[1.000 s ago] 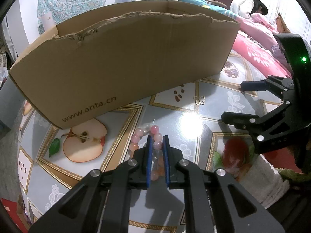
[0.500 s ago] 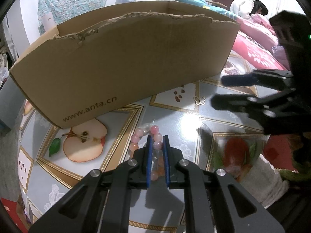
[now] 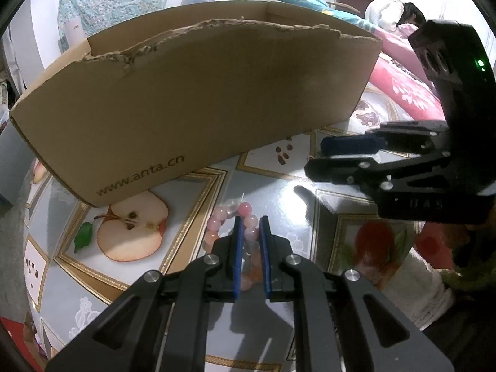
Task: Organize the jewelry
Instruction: 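Move the right gripper to a small silver charm while the left gripper holds the bracelet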
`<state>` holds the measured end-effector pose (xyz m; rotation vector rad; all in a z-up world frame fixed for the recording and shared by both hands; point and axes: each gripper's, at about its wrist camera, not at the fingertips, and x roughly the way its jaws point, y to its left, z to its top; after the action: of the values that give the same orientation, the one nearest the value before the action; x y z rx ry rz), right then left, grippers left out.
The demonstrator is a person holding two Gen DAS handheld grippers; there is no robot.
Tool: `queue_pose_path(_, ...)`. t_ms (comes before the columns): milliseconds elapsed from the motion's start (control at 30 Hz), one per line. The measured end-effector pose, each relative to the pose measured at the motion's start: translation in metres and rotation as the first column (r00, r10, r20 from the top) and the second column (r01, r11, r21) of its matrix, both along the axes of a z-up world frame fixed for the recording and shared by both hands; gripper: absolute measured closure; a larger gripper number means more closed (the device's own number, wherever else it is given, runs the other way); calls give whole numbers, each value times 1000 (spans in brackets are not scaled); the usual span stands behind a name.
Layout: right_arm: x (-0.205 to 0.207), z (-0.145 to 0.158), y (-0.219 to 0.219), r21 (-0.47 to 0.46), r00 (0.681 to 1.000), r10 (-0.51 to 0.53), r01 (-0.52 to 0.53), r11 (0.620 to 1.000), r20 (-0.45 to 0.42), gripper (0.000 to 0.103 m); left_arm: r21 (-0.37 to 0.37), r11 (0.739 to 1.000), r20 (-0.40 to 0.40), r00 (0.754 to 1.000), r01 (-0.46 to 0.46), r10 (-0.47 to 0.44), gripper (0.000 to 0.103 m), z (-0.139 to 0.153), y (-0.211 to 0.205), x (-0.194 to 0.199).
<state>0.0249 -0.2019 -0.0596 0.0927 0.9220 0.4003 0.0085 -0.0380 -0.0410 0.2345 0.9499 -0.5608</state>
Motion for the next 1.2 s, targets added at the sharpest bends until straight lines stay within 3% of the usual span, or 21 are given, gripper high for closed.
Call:
queue_pose_path(133, -3, -1, 7, 8, 1000, -20, 20, 1000, 4, 78, -4, 1000, -3, 1000, -1, 1, 93, 0, 1, 0)
queue_pose_path(267, -9, 4, 8, -50, 997, -69, 71, 996, 47, 79, -3, 1000, -4, 1000, 0, 0, 93, 1, 2, 0)
queue_pose_path(533, -14, -2, 18, -67, 992, -117, 120, 990, 50, 79, -2, 1000, -7, 1000, -4, 4, 93, 1, 2, 0)
queue_pose_path(967, -20, -3, 33, -148, 986, -85, 106, 983, 140, 79, -4, 1000, -12, 1000, -5, 5, 93, 1, 3, 0)
queue_pose_path(1200, -13, -2, 30, -178, 991, 37, -14, 984, 126, 79, -4, 1000, -12, 1000, -2, 2, 93, 2, 2, 0)
